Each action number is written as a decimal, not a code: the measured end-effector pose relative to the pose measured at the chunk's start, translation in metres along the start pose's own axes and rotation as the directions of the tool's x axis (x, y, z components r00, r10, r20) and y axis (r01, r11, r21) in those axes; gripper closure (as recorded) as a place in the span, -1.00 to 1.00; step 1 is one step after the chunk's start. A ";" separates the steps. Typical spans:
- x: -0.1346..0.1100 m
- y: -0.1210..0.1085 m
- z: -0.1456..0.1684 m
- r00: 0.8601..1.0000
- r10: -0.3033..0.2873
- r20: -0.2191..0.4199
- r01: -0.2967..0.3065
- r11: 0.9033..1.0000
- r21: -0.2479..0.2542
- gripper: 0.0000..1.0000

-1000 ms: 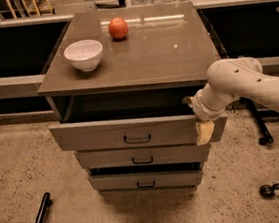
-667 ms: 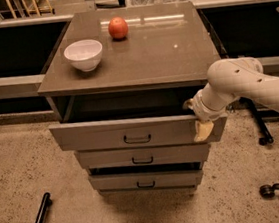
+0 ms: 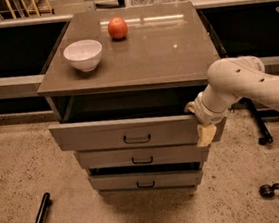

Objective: Open top drawer

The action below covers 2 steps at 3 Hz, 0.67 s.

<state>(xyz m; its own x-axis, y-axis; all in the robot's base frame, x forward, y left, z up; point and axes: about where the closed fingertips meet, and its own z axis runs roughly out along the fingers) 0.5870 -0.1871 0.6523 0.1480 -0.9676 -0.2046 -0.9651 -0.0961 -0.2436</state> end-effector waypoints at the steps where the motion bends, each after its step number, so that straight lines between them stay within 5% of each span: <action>1: -0.001 0.018 -0.012 1.000 0.010 -0.008 -0.010 1.000 -0.012 -0.12; 2: -0.005 0.030 -0.019 1.000 0.000 -0.010 0.000 0.999 -0.038 -0.10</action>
Offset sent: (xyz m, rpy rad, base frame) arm -0.0446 -0.0046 0.0206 -0.0225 0.0394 0.0054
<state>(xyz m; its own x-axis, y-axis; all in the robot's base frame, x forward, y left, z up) 0.5531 -0.1896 0.6641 0.1458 -0.9698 -0.1955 -0.9727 -0.1044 -0.2072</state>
